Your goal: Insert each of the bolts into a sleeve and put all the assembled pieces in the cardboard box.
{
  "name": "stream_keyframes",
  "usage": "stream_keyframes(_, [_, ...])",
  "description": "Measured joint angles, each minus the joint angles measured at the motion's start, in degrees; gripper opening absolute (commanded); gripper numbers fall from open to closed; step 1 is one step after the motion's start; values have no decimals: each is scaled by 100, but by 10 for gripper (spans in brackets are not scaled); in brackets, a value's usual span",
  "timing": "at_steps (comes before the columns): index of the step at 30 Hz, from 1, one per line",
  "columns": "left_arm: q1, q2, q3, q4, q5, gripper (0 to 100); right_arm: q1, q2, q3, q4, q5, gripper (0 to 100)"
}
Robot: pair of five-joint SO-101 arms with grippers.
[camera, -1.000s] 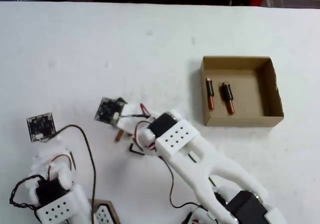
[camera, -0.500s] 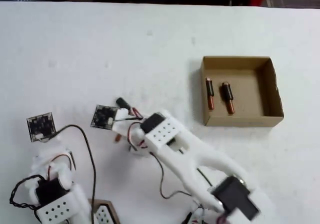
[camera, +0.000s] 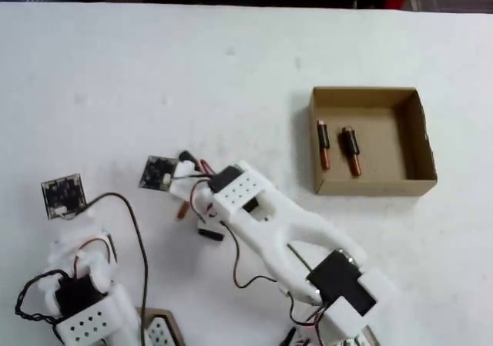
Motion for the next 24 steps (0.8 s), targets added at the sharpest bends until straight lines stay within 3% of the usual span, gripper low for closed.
stream_keyframes(7, [0,0,0,0,0,24,0,44,-167,70,0,155])
stream_keyframes(14, [0,0,0,0,0,24,-62,-185,-492,949,0,155])
stream_keyframes(24, [0,0,0,0,0,24,-53,-976,-492,1415,-211,155])
